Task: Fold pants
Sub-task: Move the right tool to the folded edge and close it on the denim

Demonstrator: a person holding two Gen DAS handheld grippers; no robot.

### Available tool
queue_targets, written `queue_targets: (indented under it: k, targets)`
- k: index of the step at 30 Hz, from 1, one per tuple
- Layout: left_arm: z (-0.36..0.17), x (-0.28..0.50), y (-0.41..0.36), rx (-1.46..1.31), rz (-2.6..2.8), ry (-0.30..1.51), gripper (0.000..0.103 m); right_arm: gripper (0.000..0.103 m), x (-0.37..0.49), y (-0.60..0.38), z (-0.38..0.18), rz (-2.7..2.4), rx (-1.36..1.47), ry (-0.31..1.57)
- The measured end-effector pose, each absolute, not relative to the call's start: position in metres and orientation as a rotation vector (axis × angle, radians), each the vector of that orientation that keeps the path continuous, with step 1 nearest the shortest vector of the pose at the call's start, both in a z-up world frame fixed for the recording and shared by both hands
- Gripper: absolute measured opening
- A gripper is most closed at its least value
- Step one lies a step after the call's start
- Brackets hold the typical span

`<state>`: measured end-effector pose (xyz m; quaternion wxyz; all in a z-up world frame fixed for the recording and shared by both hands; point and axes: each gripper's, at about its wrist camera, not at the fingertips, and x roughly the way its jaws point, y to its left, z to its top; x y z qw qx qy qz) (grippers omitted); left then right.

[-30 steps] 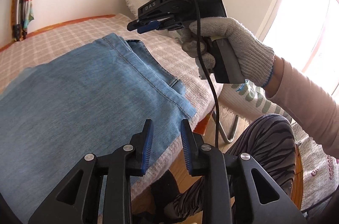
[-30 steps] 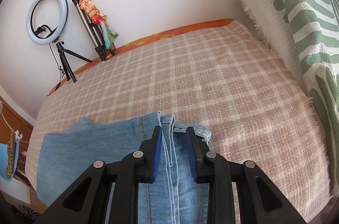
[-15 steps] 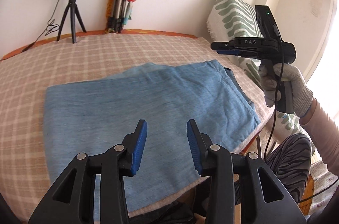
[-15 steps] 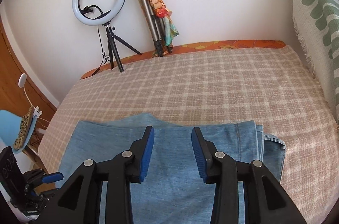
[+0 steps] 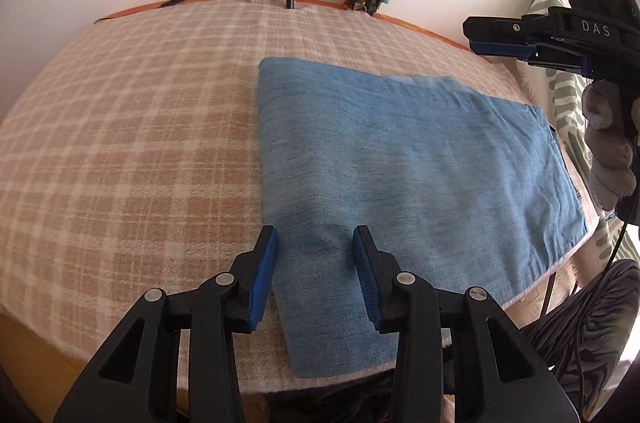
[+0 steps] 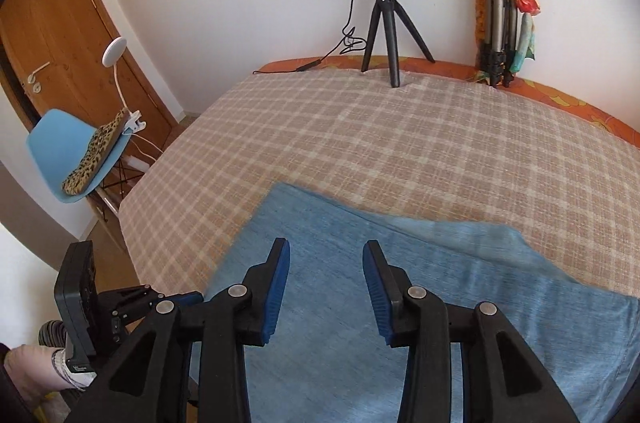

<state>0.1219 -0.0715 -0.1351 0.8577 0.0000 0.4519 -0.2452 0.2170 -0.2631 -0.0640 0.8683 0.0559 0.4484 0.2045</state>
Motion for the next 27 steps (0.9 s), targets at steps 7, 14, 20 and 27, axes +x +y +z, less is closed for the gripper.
queue_targets:
  k: [7,14,20,27]
  targets:
    - [-0.139,0.12,-0.064,-0.005,-0.508,0.956,0.039,0.055,0.263,-0.188,-0.092,0.484,0.074,1.114]
    - [-0.141,0.116,-0.052,-0.049,-0.518,0.963,0.039,0.055,0.299,-0.147,-0.114,0.403,-0.045,1.251]
    - [-0.141,0.112,-0.046,-0.069,-0.525,0.964,0.039,0.055,0.317,-0.12,-0.132,0.329,-0.147,1.332]
    - [-0.141,0.108,-0.039,-0.095,-0.532,0.971,0.039,0.05,0.321,-0.1,-0.154,0.281,-0.274,1.37]
